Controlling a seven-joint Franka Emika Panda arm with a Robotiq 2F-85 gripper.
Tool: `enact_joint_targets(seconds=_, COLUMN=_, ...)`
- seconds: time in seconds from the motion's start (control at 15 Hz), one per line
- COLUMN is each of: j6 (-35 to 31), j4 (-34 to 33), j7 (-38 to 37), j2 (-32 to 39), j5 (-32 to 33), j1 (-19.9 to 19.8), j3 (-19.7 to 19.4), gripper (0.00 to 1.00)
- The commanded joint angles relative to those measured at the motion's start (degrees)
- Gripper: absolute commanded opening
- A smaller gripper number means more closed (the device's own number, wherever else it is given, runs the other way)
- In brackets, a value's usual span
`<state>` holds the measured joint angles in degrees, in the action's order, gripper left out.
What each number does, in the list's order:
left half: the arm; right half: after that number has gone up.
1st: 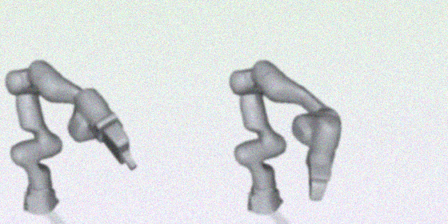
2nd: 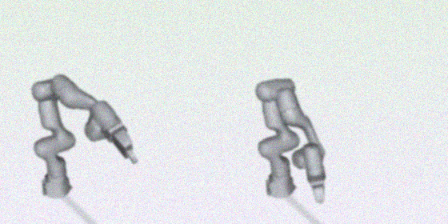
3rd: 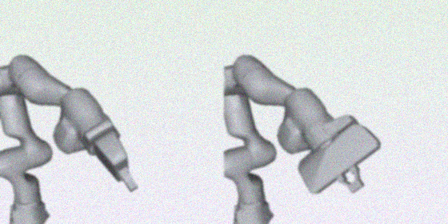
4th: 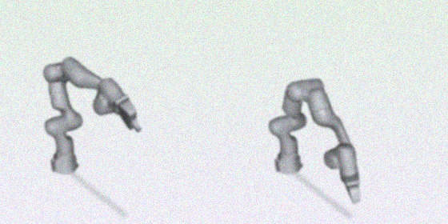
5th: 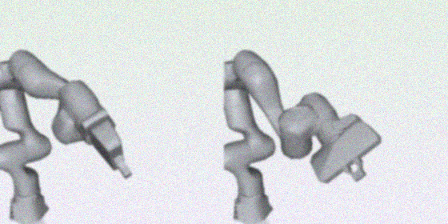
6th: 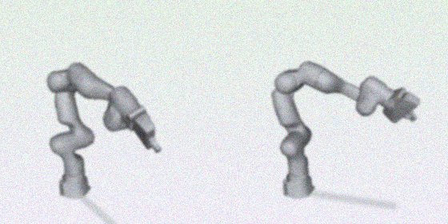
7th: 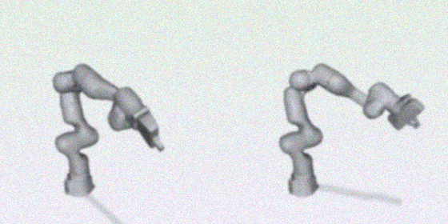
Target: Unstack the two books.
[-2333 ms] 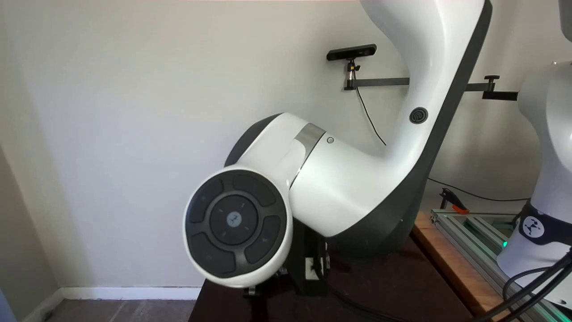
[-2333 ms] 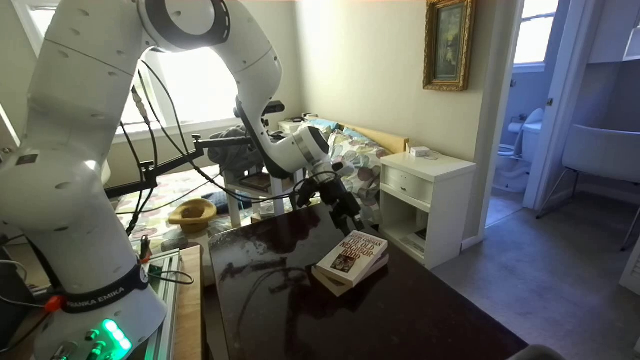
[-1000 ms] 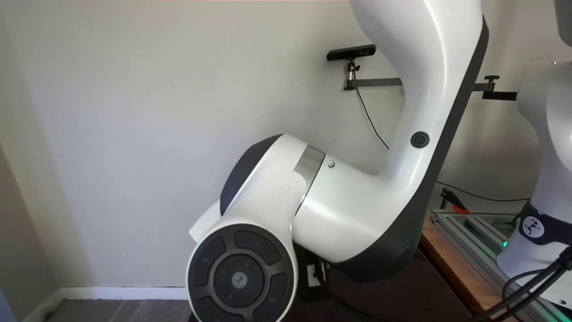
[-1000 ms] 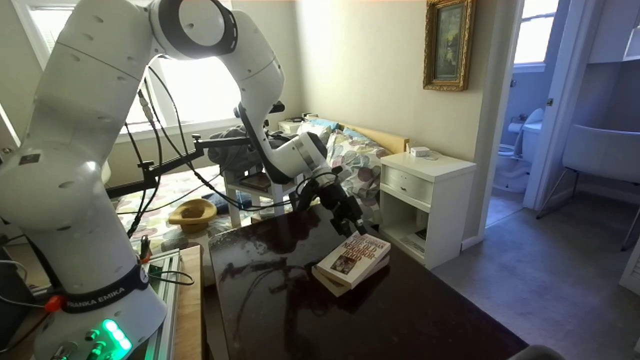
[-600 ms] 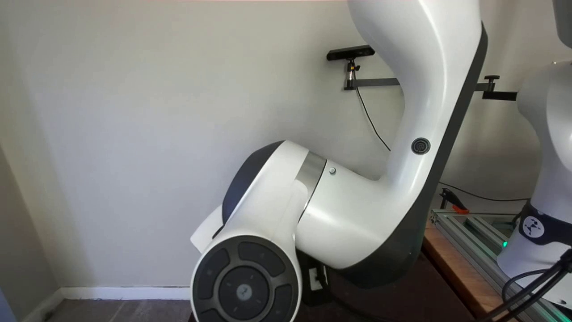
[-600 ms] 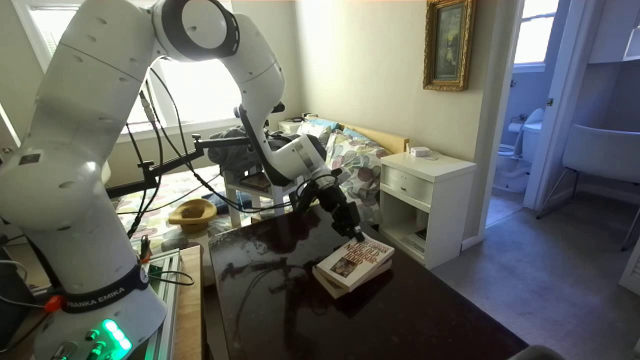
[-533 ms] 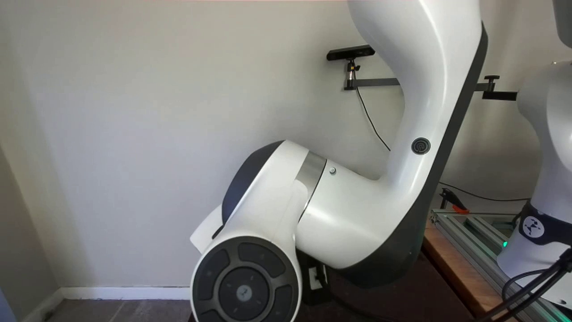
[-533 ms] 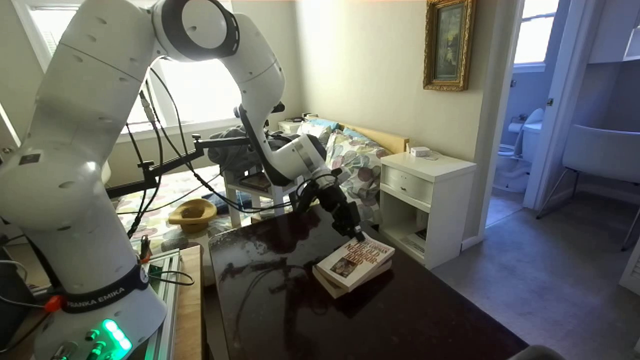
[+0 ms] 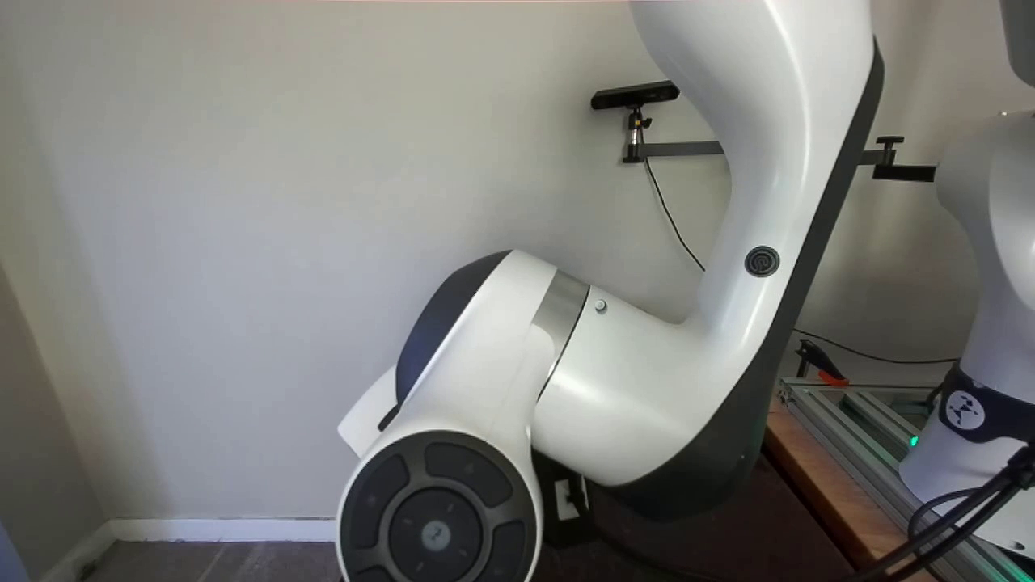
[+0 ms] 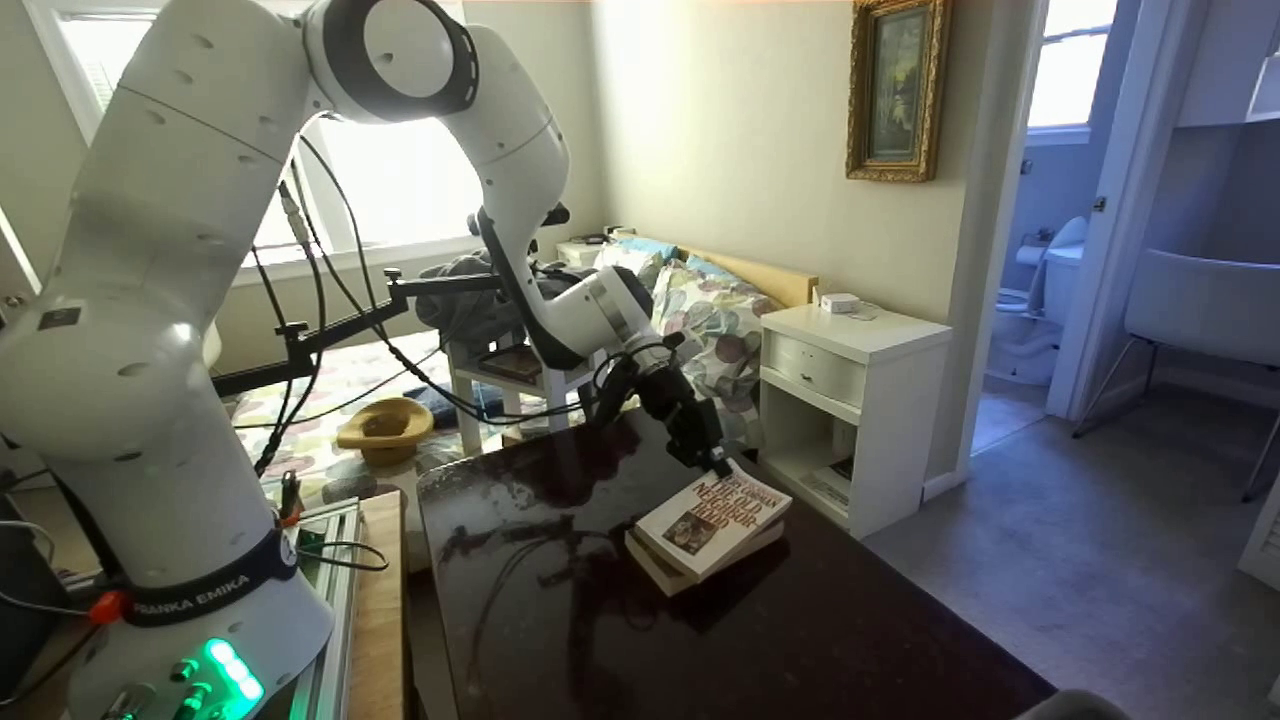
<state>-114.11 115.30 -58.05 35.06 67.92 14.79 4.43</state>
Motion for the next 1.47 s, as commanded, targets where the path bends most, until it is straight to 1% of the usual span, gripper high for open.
enact_joint_targets(seconds=0.0, j6=1.6, j4=0.1, j7=0.6, j2=-2.7, j5=-0.4, j1=0.0, j3=1.3, gripper=0.05)
enact_joint_targets(seconds=0.33, j6=1.3, j4=1.4, j7=1.5, j2=-8.0, j5=-4.9, j1=-0.7, j3=3.3, gripper=0.05)
enact_joint_targets(seconds=0.6, j6=0.9, j4=0.8, j7=2.5, j2=-9.6, j5=-10.3, j1=-0.2, j3=4.9, gripper=0.05)
enact_joint_targets(seconds=0.8, j6=0.9, j4=-0.3, j7=2.6, j2=-9.1, j5=-11.7, j1=0.8, j3=5.5, gripper=0.05)
enact_joint_targets(seconds=1.4, j6=1.0, j4=-2.2, j7=2.4, j2=-5.7, j5=-12.4, j1=3.1, j3=6.1, gripper=0.05)
